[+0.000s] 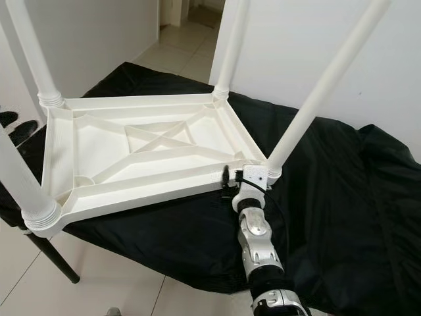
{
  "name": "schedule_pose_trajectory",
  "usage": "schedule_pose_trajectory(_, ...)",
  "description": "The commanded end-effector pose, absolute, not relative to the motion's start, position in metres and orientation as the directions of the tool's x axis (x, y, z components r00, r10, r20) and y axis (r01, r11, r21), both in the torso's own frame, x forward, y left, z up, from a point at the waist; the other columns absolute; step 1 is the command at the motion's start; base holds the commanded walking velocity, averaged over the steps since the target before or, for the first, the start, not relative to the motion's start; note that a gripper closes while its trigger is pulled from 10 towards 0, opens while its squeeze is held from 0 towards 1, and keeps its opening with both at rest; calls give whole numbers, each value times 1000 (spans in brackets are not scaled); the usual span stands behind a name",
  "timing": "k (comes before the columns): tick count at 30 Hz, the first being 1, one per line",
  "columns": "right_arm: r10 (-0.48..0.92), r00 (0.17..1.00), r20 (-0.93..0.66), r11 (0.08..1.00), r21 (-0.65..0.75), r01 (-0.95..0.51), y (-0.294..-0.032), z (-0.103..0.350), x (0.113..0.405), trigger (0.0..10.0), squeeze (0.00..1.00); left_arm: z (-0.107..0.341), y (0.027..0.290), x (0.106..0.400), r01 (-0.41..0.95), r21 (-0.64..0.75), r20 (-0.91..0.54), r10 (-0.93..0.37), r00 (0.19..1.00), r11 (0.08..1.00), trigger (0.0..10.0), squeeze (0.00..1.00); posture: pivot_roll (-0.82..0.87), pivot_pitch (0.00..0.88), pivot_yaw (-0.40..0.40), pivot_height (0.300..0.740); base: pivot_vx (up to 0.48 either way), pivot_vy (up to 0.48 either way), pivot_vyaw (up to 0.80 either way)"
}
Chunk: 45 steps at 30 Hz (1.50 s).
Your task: Building children table
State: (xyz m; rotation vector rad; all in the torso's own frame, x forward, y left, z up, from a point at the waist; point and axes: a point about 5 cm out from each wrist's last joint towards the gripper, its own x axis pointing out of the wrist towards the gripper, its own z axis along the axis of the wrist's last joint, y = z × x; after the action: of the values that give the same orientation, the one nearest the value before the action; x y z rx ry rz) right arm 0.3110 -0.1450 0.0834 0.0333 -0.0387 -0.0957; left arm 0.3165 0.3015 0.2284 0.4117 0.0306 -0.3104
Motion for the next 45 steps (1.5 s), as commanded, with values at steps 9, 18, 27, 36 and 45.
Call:
schedule_pose_trajectory(9,-222,975,-21,975,28,223,-160,76,306,10000,0,237,255,321,337,362,82,-389,917,869,10000,0,72,0,-112,740,0,0,0)
schedule_pose_trajectory(18,-250,967,-40,968,27,251,-163,76,307,10000,0,220,228,314,444,317,70,-487,871,838,10000,0,63,0,-112,740,0,0,0)
schedule_pose_trajectory(27,-343,936,77,939,44,340,-174,90,301,10000,0,200,200,291,554,223,62,-579,813,802,10000,0,64,0,-115,740,0,0,0)
schedule_pose_trajectory(36,-516,856,9,856,0,516,-198,80,290,10000,0,182,185,274,610,169,12,-621,784,774,10000,0,62,7,-114,740,0,0,0)
schedule_pose_trajectory(45,-469,879,-83,881,14,472,-196,70,299,10000,0,171,164,260,666,136,-17,-670,742,733,10000,0,67,9,-113,740,0,0,0)
